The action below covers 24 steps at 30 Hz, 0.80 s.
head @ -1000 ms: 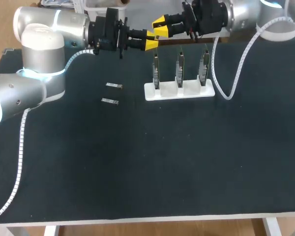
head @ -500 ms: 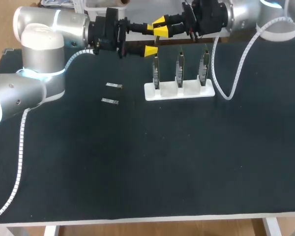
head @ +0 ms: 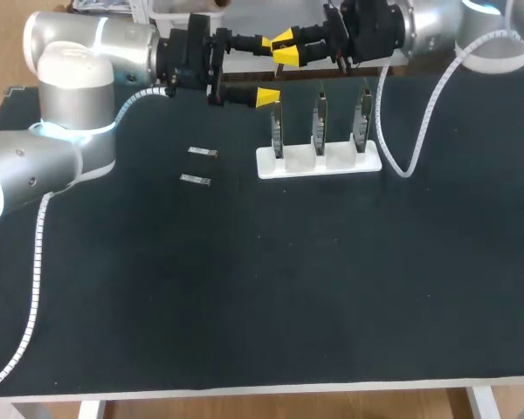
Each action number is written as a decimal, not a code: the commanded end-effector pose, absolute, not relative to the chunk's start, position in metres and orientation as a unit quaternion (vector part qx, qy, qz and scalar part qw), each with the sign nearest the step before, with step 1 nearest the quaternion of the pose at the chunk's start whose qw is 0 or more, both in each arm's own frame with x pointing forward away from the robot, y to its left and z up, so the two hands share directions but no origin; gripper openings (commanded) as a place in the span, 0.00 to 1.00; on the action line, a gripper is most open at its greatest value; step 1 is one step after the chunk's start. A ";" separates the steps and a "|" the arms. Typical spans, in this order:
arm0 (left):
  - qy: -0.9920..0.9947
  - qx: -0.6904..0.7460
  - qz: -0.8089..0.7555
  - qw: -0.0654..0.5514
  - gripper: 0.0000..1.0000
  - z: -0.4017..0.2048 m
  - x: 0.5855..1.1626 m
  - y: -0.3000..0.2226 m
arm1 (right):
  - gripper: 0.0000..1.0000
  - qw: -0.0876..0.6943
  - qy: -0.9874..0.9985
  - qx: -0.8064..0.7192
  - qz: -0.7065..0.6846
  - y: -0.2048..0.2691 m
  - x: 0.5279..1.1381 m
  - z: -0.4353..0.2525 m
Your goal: Pick up the optical module with the left hand, and insert it into the network port with the right hand.
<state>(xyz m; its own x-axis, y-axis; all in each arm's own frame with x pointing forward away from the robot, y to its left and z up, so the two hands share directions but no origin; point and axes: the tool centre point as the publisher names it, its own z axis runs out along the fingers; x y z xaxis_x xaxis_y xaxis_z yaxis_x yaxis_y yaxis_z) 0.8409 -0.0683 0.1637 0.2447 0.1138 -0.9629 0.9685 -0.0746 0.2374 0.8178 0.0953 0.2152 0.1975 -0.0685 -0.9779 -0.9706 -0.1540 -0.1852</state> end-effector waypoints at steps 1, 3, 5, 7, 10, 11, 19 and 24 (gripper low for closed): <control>0.448 0.603 -0.420 0.509 1.00 0.163 0.844 -0.069 | 0.00 0.488 0.433 -0.601 0.462 0.095 0.815 0.216; 0.448 0.603 -0.420 0.509 1.00 0.163 0.844 -0.069 | 0.00 0.488 0.433 -0.601 0.462 0.095 0.815 0.216; 0.448 0.603 -0.420 0.509 1.00 0.163 0.844 -0.069 | 0.00 0.488 0.433 -0.601 0.462 0.095 0.815 0.216; 0.448 0.603 -0.420 0.509 1.00 0.163 0.844 -0.069 | 0.00 0.488 0.433 -0.601 0.462 0.095 0.815 0.216; 0.460 0.617 -0.412 0.488 1.00 0.164 0.842 -0.067 | 0.00 0.488 0.433 -0.601 0.462 0.095 0.815 0.216; 0.464 0.619 -0.408 0.485 1.00 0.164 0.841 -0.066 | 0.00 0.488 0.433 -0.601 0.462 0.095 0.815 0.216; 0.492 0.632 -0.398 0.448 1.00 0.167 0.838 -0.058 | 0.00 0.488 0.433 -0.601 0.462 0.095 0.815 0.216; 0.514 0.636 -0.390 0.424 1.00 0.165 0.832 -0.050 | 0.00 0.488 0.433 -0.601 0.462 0.095 0.815 0.216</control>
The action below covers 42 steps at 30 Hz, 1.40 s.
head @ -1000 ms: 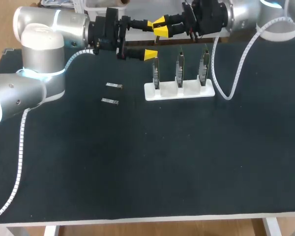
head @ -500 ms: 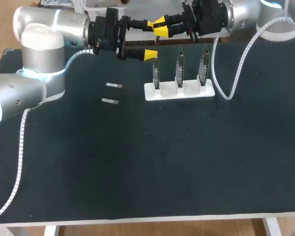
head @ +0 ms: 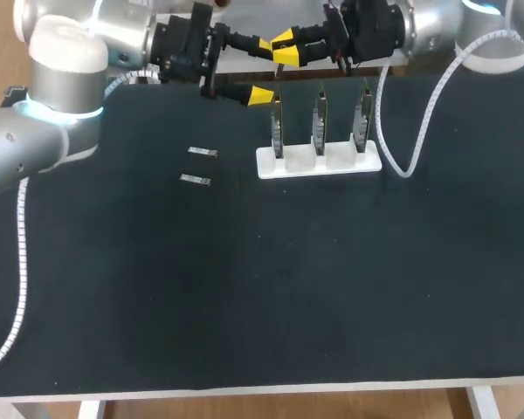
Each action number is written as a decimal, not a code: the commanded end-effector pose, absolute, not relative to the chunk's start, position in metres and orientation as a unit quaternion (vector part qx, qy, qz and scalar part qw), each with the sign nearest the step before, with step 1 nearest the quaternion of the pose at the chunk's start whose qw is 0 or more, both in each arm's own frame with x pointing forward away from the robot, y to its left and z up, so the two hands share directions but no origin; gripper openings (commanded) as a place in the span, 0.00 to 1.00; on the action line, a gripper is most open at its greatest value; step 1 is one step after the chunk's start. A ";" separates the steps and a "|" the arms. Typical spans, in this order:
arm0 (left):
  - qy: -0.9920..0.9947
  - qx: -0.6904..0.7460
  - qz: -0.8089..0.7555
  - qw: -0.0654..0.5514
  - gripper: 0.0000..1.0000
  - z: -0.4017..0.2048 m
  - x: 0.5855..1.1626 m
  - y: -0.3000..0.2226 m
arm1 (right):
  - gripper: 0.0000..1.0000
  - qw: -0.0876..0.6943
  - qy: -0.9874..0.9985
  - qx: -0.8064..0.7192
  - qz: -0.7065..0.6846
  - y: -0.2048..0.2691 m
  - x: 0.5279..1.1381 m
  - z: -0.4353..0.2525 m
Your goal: Pick up the optical module with the left hand, and insert it into the network port with the right hand.
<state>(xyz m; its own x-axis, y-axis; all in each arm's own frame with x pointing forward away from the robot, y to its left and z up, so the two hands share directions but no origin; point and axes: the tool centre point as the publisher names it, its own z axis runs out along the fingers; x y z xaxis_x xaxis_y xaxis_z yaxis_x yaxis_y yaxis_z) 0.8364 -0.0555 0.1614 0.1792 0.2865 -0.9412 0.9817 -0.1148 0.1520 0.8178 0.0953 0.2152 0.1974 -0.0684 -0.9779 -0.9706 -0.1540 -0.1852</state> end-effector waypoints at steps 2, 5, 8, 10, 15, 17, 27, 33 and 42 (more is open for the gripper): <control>0.524 0.634 -0.386 0.417 1.00 0.162 0.829 -0.045 | 0.00 0.488 0.433 -0.601 0.462 0.095 0.815 0.216; 0.537 0.632 -0.380 0.410 1.00 0.160 0.824 -0.041 | 0.00 0.488 0.433 -0.601 0.462 0.095 0.815 0.216; 0.546 0.632 -0.372 0.405 1.00 0.159 0.822 -0.038 | 0.00 0.488 0.433 -0.601 0.462 0.095 0.815 0.216; 0.547 0.631 -0.370 0.407 1.00 0.157 0.821 -0.036 | 0.00 0.488 0.433 -0.601 0.462 0.095 0.815 0.216; 0.556 0.631 -0.356 0.407 1.00 0.153 0.823 -0.031 | 0.00 0.488 0.433 -0.601 0.462 0.095 0.815 0.216; 0.559 0.632 -0.351 0.407 1.00 0.153 0.824 -0.030 | 0.00 0.488 0.433 -0.601 0.462 0.095 0.815 0.216; 0.556 0.634 -0.351 0.408 1.00 0.153 0.831 -0.027 | 0.00 0.488 0.433 -0.601 0.462 0.095 0.815 0.216; 0.556 0.634 -0.351 0.408 1.00 0.153 0.831 -0.027 | 0.00 0.488 0.433 -0.601 0.462 0.095 0.815 0.216; 0.556 0.631 -0.353 0.409 1.00 0.148 0.834 -0.029 | 0.00 0.488 0.433 -0.601 0.462 0.095 0.815 0.216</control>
